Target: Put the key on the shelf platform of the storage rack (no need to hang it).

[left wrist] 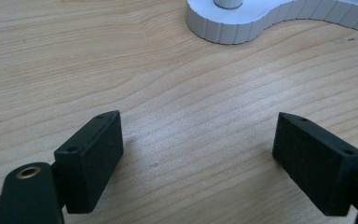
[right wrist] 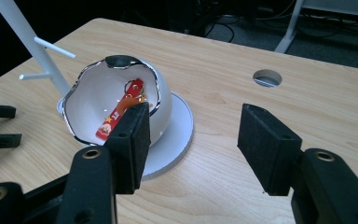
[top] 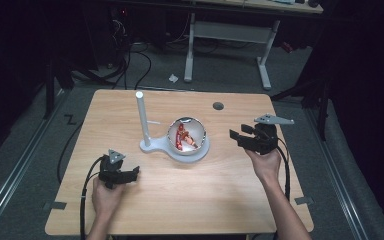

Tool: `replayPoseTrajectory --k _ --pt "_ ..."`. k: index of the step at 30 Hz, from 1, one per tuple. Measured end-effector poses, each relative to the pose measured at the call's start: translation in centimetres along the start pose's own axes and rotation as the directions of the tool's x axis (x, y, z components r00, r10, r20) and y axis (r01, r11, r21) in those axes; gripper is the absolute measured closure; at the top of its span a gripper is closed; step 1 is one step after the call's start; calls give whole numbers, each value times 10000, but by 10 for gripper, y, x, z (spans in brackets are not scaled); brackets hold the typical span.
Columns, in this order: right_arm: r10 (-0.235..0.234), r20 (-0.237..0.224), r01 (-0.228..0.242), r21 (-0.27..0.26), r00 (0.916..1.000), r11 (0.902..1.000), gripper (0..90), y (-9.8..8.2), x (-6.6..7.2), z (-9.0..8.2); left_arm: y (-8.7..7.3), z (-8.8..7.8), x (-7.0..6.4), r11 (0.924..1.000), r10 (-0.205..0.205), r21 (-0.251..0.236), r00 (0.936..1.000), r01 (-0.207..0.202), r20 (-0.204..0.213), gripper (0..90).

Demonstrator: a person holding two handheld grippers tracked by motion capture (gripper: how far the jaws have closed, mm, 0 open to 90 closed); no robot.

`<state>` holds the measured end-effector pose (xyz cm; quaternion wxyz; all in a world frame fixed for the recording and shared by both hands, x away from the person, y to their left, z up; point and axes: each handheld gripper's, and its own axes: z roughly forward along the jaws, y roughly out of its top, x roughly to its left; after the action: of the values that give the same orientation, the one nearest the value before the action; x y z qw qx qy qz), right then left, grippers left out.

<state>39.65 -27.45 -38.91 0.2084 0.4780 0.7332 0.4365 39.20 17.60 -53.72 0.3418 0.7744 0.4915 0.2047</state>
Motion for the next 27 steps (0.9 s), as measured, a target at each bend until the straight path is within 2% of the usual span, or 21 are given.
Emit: replayPoseTrajectory --k 14,20,27 --pt "17 209 -18 50 9998 10000 453 -6 -5 -19 0 0 0 10000 0 0 10000 0 1 166" --pt "290 314 -293 95 9991 9995 456 -15 -13 -25 0 0 0 10000 -3 -1 10000 3 1 166" --pt "597 400 -592 -127 9974 9982 460 -25 -21 -36 0 0 0 10000 -3 1 10000 3 0 167"
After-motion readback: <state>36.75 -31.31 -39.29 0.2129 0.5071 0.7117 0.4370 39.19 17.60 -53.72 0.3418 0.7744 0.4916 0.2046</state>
